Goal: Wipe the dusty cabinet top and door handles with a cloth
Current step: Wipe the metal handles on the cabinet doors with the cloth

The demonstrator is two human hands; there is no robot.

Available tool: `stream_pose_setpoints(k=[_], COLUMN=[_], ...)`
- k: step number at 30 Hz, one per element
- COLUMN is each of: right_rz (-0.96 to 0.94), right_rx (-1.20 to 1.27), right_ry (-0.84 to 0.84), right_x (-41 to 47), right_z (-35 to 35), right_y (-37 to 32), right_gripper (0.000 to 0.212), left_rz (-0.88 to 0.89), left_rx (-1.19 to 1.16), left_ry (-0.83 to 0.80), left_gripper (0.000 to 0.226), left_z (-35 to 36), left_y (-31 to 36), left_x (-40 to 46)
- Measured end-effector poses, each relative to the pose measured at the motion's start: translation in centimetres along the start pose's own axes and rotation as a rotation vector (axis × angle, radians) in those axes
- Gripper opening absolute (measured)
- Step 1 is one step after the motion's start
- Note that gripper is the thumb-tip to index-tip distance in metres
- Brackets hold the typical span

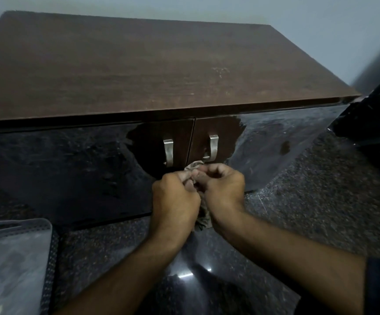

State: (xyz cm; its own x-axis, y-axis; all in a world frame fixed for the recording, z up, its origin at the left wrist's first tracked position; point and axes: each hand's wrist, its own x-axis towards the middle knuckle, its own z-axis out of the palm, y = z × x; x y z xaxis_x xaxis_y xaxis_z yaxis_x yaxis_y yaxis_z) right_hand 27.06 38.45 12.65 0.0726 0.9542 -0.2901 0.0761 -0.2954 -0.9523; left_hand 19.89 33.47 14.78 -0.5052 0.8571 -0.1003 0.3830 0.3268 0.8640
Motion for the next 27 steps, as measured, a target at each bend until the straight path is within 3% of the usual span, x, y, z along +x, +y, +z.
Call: stream_pose_setpoints(k=[4, 9, 15, 18, 21, 25, 27], right_rz=[0.156, 0.122, 0.132, 0.146, -0.013, -0.426, -0.468], right_rx=[0.154, 0.283, 0.099, 0.112, 0.111, -0.215, -0.287], right_ry=[0.05, 0.115, 0.055, 0.04, -0.001, -0.008, 0.002], right_x=[0.9, 1.2, 1.1, 2.0, 2.3, 1.3, 1.3], right_z=[-0.6, -2.5, -2.0, -2.8, -4.2, -4.4, -4.6], right_y=[-1.6, -3.9, -3.3, -4.6, -6.8, -7.4, -6.6], right_gripper=[0.017, 0.014, 0.008, 0.02, 0.024, 0.007, 0.007], left_rz=[0.109, 0.178, 0.183, 0.162, 0.15, 0.177, 0.199], left_rx=[-0.038, -0.117, -0.104, -0.115, -0.173, -0.23, -0.216], left_ry=[0.111, 0.14, 0.098, 0.082, 0.072, 0.062, 0.02], left_gripper=[0.025, 0.027, 0.029, 0.031, 0.033, 0.039, 0.044], left_z=[-0.5, -0.3, 0.1, -0.2, -0.8, -1.2, -1.1], left_y=[0.5, 1.4, 1.7, 1.7, 1.7, 1.9, 2.2], left_x=[0.3, 0.0, 0.3, 0.1, -0.1, -0.1, -0.2])
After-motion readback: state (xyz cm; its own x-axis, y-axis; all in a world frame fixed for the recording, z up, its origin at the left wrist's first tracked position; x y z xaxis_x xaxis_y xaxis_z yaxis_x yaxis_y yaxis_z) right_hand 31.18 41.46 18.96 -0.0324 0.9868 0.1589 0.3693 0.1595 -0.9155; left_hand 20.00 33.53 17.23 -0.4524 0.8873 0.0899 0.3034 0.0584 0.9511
